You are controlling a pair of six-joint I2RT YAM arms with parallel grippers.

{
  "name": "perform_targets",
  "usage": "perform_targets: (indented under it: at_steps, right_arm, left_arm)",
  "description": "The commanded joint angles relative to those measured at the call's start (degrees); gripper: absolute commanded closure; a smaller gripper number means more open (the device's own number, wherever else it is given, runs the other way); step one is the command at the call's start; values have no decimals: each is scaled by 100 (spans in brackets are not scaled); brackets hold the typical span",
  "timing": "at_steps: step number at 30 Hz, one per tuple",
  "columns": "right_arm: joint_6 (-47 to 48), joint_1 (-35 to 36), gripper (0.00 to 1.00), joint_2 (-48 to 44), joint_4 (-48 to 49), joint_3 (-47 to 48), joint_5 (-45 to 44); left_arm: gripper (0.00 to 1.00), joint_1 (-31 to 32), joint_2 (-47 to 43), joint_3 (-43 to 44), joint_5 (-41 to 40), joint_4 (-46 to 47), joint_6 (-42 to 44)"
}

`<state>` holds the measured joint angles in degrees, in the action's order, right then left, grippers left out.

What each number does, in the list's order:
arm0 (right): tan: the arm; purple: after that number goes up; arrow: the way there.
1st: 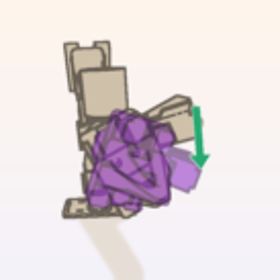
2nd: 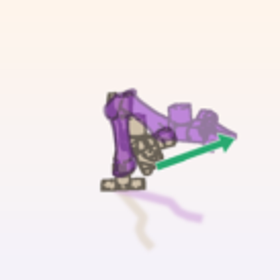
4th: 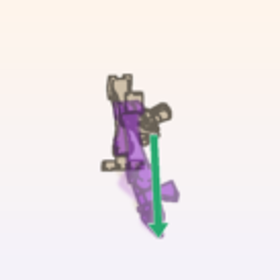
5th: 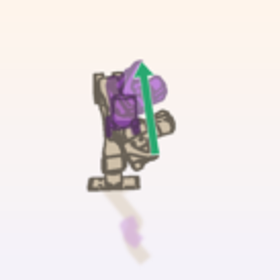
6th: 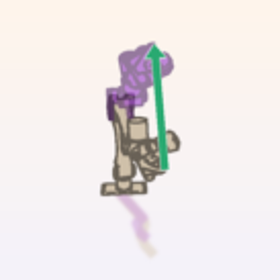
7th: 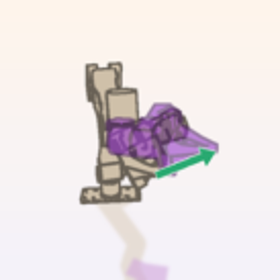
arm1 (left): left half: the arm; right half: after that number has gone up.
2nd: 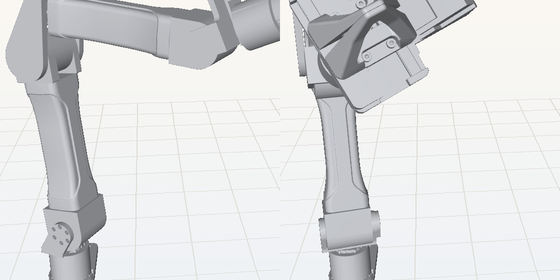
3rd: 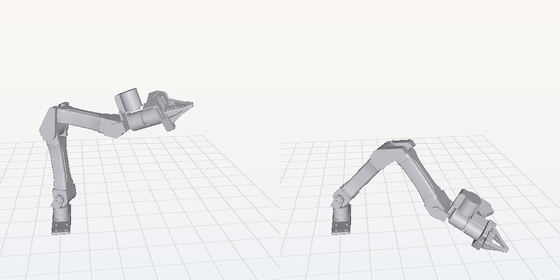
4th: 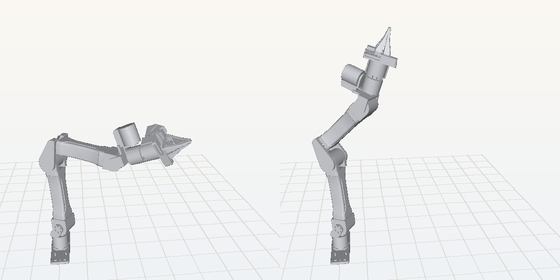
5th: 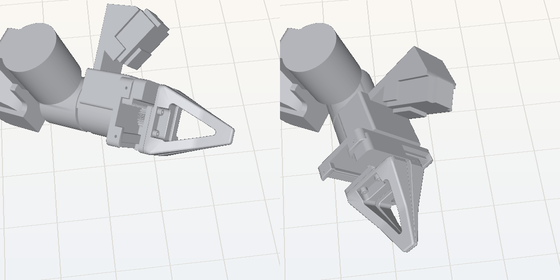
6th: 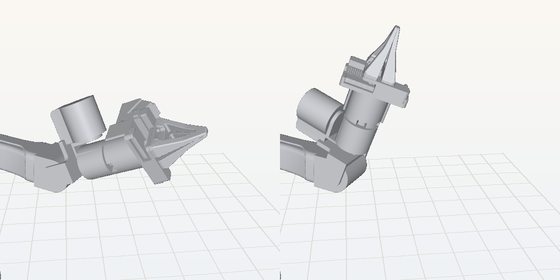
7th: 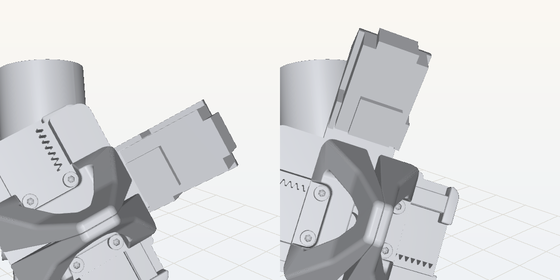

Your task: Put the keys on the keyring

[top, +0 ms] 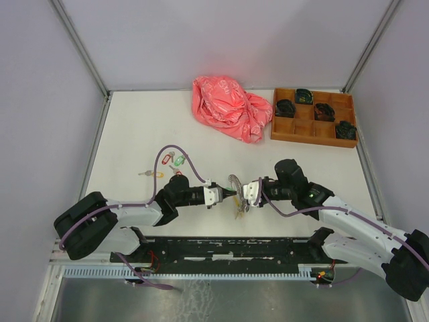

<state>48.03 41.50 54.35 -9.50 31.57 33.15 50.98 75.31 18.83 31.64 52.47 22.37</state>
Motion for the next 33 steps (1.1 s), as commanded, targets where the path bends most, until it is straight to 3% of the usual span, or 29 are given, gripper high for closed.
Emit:
perform_targets:
  at_steps: [1,33]
  right_arm:
    - [-14,-18,99,-121,358,69,-91]
    - [-92,-12,99,-153,364,79,29]
  left_arm:
    - [97,41,-40,147,48,251,-198]
    - [97,43,76,225,-156,187,-344]
